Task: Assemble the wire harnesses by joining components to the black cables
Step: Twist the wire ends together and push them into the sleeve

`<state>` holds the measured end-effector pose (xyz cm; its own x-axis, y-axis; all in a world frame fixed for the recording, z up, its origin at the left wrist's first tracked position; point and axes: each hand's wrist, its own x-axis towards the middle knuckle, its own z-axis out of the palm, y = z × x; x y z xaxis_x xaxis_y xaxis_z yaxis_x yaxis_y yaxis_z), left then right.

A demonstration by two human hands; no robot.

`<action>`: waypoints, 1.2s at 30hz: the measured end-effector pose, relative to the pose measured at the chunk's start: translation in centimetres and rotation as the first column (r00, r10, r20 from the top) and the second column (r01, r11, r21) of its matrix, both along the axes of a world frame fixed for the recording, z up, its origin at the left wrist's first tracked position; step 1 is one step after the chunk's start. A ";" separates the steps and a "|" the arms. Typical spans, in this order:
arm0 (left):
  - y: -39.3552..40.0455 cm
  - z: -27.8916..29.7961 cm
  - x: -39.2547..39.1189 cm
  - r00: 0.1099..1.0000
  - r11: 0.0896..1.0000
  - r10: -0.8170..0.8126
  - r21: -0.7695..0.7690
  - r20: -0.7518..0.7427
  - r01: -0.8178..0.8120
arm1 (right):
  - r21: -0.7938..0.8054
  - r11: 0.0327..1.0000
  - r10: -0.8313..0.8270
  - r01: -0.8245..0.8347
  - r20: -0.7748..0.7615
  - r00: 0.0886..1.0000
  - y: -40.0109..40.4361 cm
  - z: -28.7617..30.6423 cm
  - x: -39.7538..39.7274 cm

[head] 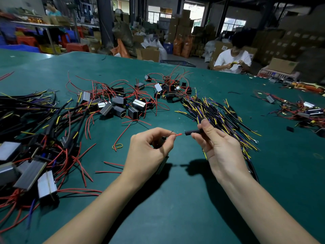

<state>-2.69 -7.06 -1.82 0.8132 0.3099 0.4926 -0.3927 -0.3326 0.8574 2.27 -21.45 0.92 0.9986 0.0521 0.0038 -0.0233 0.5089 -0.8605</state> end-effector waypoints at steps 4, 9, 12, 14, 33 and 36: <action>-0.1 -0.1 -0.1 1.000 0.998 -0.023 0.052 0.014 0.022 | -0.064 0.998 0.027 -0.024 0.040 0.999 0.2 -0.2 -0.3; 0.0 0.0 -0.1 0.998 0.998 -0.060 -0.005 0.000 0.060 | -0.134 0.988 0.085 -0.076 0.065 0.994 0.7 -0.6 -0.8; 0.1 0.1 -0.2 0.994 0.994 -0.106 0.021 -0.020 0.106 | -0.240 0.962 0.151 -0.128 0.080 0.985 0.8 -0.5 -1.1; 0.3 0.3 -0.3 0.990 0.990 -0.131 0.052 -0.049 0.133 | -0.343 0.929 0.194 -0.142 0.124 0.973 0.7 -0.4 -1.2; 3.0 -0.5 0.2 0.949 0.957 -0.205 0.153 -0.239 0.246 | -0.494 0.869 0.212 -0.009 0.356 0.910 1.3 -2.0 -1.2; 2.9 -0.2 0.1 0.960 0.954 -0.193 0.192 -0.201 0.231 | -0.584 0.811 0.291 -0.001 0.402 0.868 2.0 -2.6 -1.9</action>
